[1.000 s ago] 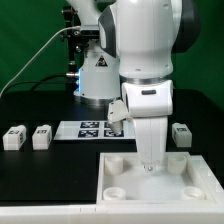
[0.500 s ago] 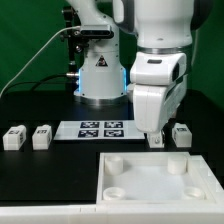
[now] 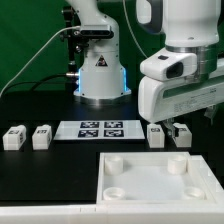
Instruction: Assemble one leg
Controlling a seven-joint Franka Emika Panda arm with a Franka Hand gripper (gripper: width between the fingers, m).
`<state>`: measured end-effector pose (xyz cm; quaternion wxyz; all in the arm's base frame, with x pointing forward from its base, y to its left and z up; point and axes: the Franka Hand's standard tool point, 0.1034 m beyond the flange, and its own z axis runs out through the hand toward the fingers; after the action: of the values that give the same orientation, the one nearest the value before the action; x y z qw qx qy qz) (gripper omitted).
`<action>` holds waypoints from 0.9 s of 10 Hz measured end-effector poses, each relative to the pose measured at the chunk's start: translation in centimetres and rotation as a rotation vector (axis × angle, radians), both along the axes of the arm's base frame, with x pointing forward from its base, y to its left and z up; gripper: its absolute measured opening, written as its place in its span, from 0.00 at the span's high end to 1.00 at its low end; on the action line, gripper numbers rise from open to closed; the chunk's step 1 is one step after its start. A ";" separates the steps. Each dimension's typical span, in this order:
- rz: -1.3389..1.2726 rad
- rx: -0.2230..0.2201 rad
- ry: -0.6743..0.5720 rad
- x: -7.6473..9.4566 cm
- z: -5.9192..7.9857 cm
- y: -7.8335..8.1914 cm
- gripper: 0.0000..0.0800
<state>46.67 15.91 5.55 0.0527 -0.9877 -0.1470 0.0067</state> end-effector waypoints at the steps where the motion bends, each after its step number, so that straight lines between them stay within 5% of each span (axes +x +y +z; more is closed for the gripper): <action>1: -0.094 0.003 0.010 -0.1 0.0 0.2 0.19; 4: -0.260 0.006 0.039 -0.5 -0.3 0.7 0.19; 6: -0.253 -0.004 0.084 -2.3 -1.5 2.7 0.19; 9: -0.223 -0.088 0.331 -3.5 -1.7 1.7 0.19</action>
Offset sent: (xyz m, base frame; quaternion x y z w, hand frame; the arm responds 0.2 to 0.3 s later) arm 0.0000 0.0000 0.0000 0.0000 0.0000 0.0899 0.9960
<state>43.21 17.64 3.85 0.0335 -0.9846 -0.0254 0.1696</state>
